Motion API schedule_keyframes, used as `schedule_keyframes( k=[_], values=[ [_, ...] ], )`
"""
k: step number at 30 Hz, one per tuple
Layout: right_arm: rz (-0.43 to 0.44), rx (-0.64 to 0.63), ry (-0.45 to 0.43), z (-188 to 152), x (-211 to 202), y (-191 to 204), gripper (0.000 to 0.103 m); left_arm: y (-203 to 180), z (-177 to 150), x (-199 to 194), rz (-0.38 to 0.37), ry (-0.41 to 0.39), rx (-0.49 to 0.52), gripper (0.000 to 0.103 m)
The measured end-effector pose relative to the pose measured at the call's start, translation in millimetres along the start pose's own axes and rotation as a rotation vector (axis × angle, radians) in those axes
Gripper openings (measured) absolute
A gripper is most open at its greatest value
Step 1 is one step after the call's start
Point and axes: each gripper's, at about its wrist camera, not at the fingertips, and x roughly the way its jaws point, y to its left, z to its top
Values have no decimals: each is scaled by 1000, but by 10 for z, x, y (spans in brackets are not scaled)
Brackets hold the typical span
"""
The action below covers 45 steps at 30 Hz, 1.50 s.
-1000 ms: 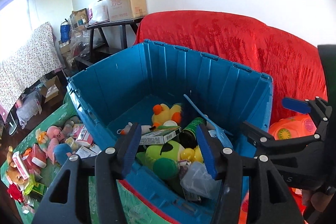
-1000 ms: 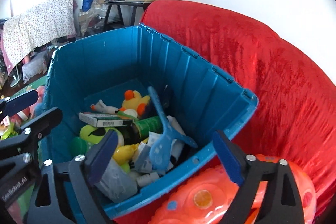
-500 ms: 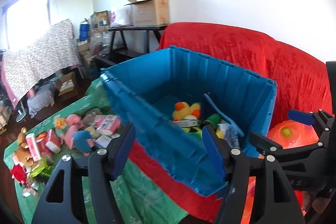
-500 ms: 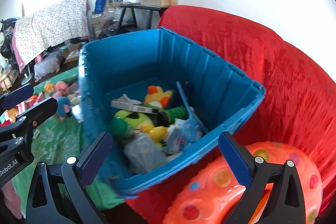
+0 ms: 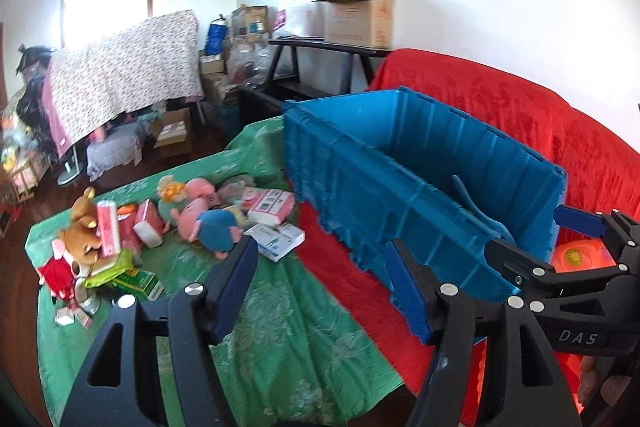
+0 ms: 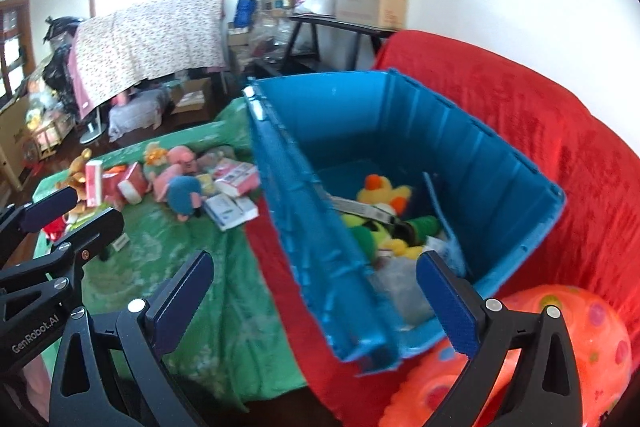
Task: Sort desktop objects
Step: 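Return both tools from the bin to the table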
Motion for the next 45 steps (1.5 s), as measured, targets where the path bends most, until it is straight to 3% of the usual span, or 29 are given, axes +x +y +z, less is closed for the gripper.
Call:
schedule_keyframes(
  k=[12, 24, 31, 38, 45],
  values=[
    [57, -42, 42, -40, 328, 564, 103, 523, -336, 95, 43, 45, -20, 65],
    [98, -40, -2, -155, 180, 606, 103, 776, -497, -316, 140, 13, -104, 65],
    [123, -72, -4, -112, 220, 749, 103, 932, -505, -295, 175, 22, -158, 65],
    [150, -107, 24, 23, 610, 1027, 103, 1354, -699, 103, 214, 122, -226, 65],
    [177, -160, 140, 66, 1551, 1413, 103, 2093, -1180, 779, 304, 291, -306, 65]
  ],
)
